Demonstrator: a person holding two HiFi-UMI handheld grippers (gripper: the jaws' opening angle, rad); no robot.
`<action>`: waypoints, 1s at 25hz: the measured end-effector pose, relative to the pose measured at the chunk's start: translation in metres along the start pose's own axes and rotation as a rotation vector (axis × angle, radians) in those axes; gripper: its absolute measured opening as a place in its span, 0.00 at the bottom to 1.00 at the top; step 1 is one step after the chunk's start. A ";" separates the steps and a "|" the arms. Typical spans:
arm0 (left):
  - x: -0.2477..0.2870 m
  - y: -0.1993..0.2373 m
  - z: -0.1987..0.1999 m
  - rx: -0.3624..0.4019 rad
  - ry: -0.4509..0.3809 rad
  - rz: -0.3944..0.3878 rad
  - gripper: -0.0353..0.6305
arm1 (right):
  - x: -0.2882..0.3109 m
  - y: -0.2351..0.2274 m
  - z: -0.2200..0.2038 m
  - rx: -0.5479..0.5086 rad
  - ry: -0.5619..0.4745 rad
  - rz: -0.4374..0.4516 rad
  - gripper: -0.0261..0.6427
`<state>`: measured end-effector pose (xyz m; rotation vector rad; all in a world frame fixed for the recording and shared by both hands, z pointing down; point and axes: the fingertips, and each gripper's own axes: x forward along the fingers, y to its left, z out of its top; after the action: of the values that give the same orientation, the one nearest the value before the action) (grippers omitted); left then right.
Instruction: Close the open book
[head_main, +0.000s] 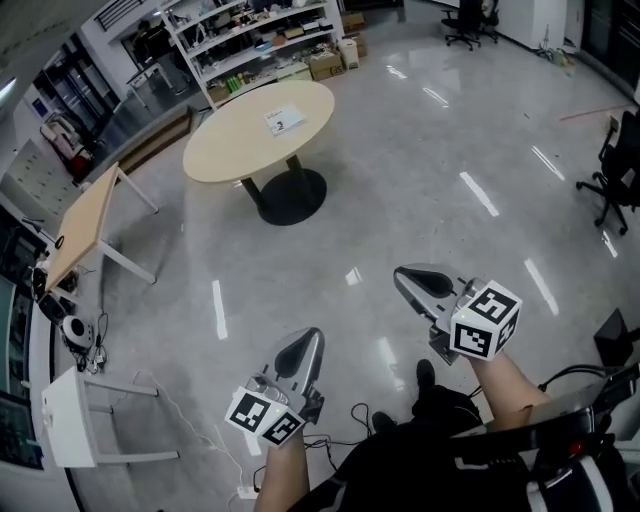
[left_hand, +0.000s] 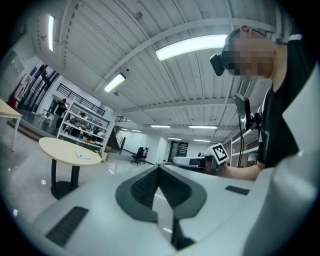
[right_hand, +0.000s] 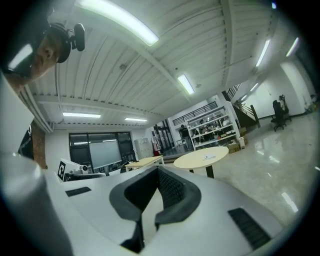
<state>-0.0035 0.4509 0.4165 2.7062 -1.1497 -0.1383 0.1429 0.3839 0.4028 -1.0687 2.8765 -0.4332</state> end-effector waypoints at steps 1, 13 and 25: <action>-0.002 -0.008 -0.001 -0.002 0.000 -0.003 0.05 | -0.009 0.005 0.001 -0.013 0.004 -0.004 0.04; 0.021 -0.093 0.004 0.027 0.003 -0.026 0.05 | -0.099 -0.002 0.013 -0.051 0.010 -0.031 0.04; 0.039 -0.127 0.002 0.038 0.018 -0.032 0.05 | -0.134 -0.014 0.015 -0.060 0.003 -0.043 0.04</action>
<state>0.1125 0.5091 0.3863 2.7542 -1.1150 -0.0978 0.2557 0.4562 0.3843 -1.1411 2.8914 -0.3535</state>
